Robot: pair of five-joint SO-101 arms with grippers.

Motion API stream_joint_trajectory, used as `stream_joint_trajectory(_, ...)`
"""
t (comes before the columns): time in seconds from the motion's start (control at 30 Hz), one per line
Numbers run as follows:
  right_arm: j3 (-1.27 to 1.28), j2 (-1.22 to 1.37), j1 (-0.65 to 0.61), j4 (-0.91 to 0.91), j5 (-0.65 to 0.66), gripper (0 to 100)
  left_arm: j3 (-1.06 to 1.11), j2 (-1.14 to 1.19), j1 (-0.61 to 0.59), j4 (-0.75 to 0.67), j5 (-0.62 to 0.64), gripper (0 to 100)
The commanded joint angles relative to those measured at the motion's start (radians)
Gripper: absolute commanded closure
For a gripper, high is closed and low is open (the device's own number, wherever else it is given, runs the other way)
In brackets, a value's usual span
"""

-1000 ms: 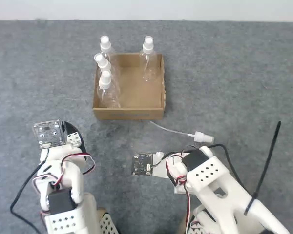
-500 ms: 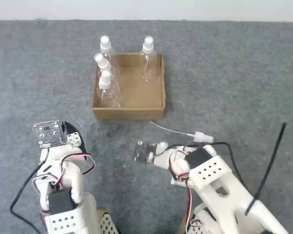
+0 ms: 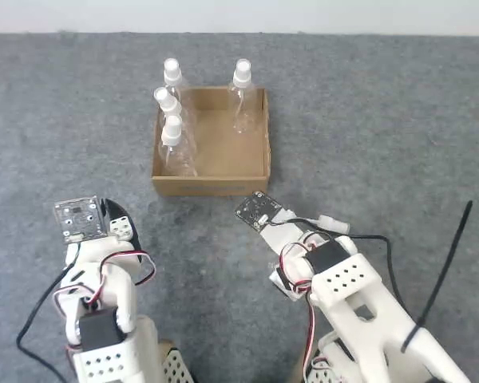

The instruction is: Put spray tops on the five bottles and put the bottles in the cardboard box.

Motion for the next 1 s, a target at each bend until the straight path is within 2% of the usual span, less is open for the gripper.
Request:
stream_joint_trajectory(0.0,-0.014,-0.035,0.012,-0.012,-0.015,82.4,-0.012,-0.015,-0.003,-0.031,-0.003,99)
stream_joint_trajectory(0.1,-0.012,-0.031,0.010,-0.012,0.031,74.2,-0.012,-0.015,-0.003,-0.031,-0.003,99)
stream_joint_trajectory(0.23,-0.011,-0.031,0.012,-0.012,0.215,73.4,-0.012,-0.015,-0.003,-0.031,-0.003,99)
stream_joint_trajectory(0.33,-0.009,-0.030,0.013,-0.012,0.292,73.4,-0.012,-0.015,-0.003,-0.031,-0.003,99)
stream_joint_trajectory(0.7,0.066,-0.028,0.013,-0.016,0.446,73.4,-0.012,-0.015,-0.003,-0.031,-0.003,99)
stream_joint_trajectory(0.97,0.084,-0.036,0.015,-0.013,0.445,73.5,-0.012,-0.015,-0.003,-0.031,-0.003,99)
